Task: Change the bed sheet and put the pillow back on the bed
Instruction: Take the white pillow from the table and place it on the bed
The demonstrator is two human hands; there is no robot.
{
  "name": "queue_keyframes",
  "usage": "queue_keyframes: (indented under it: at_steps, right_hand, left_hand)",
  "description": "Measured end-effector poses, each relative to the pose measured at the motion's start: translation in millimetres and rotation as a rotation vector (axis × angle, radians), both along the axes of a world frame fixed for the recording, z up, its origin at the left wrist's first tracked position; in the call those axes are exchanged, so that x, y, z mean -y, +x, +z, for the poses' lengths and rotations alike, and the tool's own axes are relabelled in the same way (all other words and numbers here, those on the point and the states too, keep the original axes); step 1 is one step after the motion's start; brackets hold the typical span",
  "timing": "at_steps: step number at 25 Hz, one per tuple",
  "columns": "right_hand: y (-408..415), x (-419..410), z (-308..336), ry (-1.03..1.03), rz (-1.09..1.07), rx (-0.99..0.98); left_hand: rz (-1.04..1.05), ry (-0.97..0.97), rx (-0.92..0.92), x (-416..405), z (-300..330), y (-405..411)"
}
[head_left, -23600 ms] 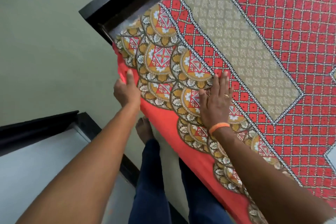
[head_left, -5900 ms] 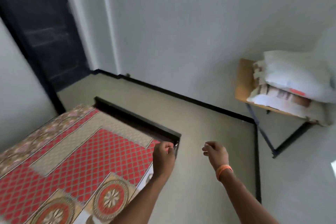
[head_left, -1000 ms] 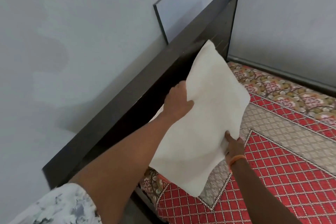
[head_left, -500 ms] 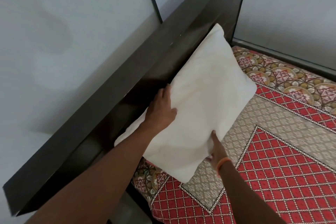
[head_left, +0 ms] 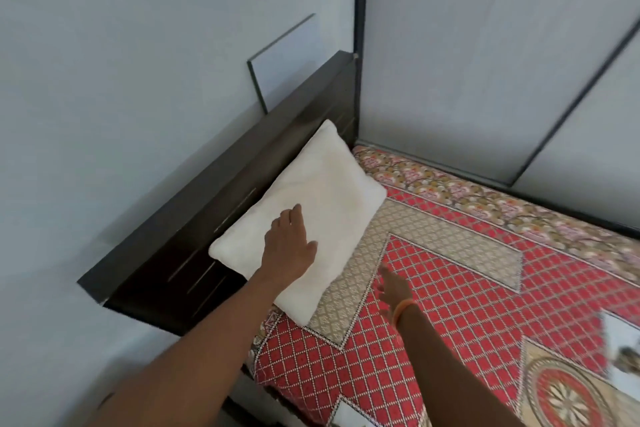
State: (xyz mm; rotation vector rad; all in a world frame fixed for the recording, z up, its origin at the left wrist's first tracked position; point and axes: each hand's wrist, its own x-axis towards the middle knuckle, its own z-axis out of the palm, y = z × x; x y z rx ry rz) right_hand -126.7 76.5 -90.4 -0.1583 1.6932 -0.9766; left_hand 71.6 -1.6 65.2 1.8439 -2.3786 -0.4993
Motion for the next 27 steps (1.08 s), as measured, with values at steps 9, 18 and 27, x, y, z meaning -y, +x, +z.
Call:
queue_keyframes:
  at_steps: [9,18,27]
  right_hand:
    - [-50.0,-324.9,124.1,-0.108,-0.591,-0.144]
    - [-190.8,-701.2,175.6,-0.205,-1.218,-0.162]
    - [-318.9,-1081.3,209.1,-0.146,-1.665,-0.295]
  left_hand:
    - [-0.226,0.171,-0.416,-264.9,45.9,-100.9]
    - [-0.734,0.516,-0.488,-600.9,55.4,-329.3]
    - [-0.977,0.845,-0.511,-966.0,70.8,-539.0]
